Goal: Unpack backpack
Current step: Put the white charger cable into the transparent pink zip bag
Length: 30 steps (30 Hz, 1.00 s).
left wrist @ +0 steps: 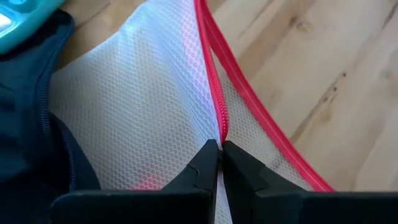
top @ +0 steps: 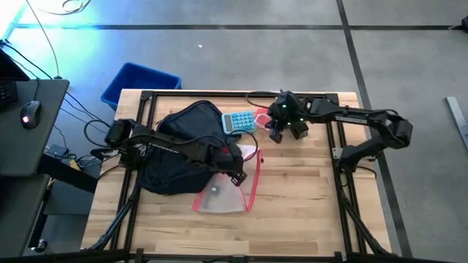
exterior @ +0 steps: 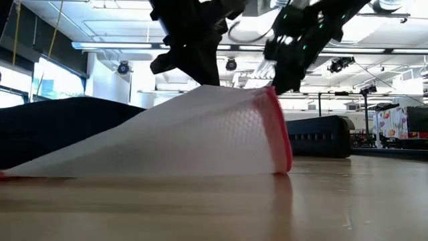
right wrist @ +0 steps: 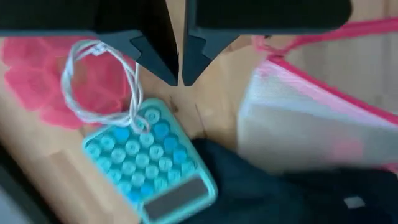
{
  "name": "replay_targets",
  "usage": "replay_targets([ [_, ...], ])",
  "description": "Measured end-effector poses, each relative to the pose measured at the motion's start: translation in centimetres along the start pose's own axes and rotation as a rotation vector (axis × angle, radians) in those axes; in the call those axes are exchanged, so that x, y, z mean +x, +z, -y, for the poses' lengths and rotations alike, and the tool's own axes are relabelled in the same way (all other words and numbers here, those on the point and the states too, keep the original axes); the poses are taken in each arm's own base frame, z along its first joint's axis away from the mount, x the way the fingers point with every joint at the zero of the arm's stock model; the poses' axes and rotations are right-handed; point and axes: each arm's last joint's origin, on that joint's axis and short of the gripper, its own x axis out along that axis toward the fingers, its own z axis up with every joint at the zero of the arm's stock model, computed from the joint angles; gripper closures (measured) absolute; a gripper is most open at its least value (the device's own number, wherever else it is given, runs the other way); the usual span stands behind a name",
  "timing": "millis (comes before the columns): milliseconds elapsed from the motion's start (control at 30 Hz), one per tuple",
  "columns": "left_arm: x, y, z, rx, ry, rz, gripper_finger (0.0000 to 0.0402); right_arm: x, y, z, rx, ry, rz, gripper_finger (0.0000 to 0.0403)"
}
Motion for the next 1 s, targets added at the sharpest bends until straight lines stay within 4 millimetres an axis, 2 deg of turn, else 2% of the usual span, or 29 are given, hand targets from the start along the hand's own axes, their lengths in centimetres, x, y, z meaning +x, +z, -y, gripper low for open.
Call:
replay_targets([
  [100,-0.2,-0.5,0.5,0.013,-0.01,-0.003,0.0402,2.3,-0.4,0.7,-0.012,-0.003,-0.059,0.0353],
  [233,-0.4,-0.8,0.8,0.01,-0.019,-0.003,0.0402,5.1,-0.9,1.9,-0.061,-0.019,-0.098,0.0277],
  [367,-0.4,-0.8,0.8,-0.064,-0.013,0.01,0.0402,7.4,-1.4,3.2,-0.106,-0.134,-0.126,0.0205],
  [500,-0.4,-0.6,0.9,-0.094,-0.02,0.031,0.0402,9.1,-2.0,4.2,-0.111,-0.161,-0.154,0.0171],
  [567,-0.4,-0.5,0.8,-0.107,-0.018,0.031,0.0402,9.5,-2.0,4.4,-0.111,-0.166,-0.149,0.0178],
  [633,-0.3,-0.3,0.6,-0.131,-0.01,0.039,0.0402,9.8,-2.0,4.4,-0.111,-0.168,-0.143,0.0204],
  [867,-0.2,0.1,0.4,-0.156,0.006,0.067,0.0402,9.7,-1.3,4.2,-0.084,-0.149,-0.118,0.0376],
  [1000,-0.2,0.1,0.3,-0.144,0.008,0.068,0.0402,7.8,-0.5,3.5,-0.035,-0.142,-0.116,0.0392],
])
